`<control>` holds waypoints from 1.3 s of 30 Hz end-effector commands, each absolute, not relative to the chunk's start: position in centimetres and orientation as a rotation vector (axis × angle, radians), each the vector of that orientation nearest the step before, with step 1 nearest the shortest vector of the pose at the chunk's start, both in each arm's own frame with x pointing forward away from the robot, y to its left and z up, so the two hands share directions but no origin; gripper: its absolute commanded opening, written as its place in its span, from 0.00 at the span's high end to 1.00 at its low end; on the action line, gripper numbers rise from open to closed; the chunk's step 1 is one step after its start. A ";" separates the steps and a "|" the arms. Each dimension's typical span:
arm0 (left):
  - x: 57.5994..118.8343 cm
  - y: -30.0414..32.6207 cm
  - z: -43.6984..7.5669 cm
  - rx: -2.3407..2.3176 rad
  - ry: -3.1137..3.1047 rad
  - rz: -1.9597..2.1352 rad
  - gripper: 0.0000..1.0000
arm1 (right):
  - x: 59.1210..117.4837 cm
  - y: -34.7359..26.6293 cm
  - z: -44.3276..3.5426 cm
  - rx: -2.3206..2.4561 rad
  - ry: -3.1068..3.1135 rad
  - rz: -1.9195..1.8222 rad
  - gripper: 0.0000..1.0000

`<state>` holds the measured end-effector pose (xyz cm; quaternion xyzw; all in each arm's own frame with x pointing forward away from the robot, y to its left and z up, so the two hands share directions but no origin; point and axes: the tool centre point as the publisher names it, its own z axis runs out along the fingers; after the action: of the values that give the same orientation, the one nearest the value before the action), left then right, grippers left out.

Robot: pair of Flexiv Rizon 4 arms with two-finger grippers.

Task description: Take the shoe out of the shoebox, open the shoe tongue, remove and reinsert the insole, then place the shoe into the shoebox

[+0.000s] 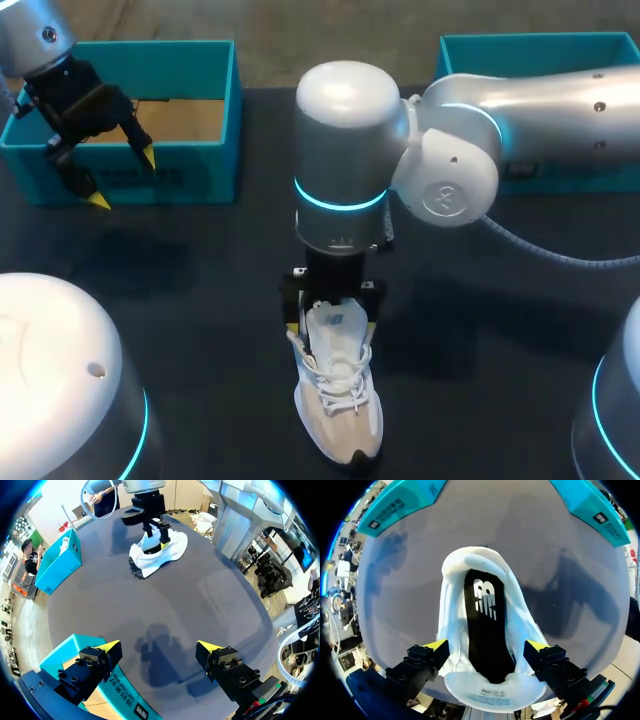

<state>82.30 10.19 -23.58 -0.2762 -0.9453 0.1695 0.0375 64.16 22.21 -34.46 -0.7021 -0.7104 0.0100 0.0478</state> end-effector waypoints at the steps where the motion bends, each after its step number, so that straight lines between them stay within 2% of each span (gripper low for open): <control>1: 82.3 10.2 -23.5 -0.847 -2.901 0.514 0.00 | 63.4 22.1 -33.7 -2.162 -2.177 0.011 0.00; 17: 82.3 10.2 -23.5 -0.847 -2.901 0.514 0.00 | 66.2 21.6 -34.5 -2.055 -2.232 0.005 0.00; 39: 82.3 10.2 -23.5 -0.847 -2.901 0.514 0.00 | 61.0 22.6 -30.8 -2.153 -2.197 0.067 0.00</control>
<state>82.30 10.19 -23.57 -0.2762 -0.9453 0.1695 0.0375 61.29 22.53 -31.42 -0.6990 -0.7138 0.0227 0.0369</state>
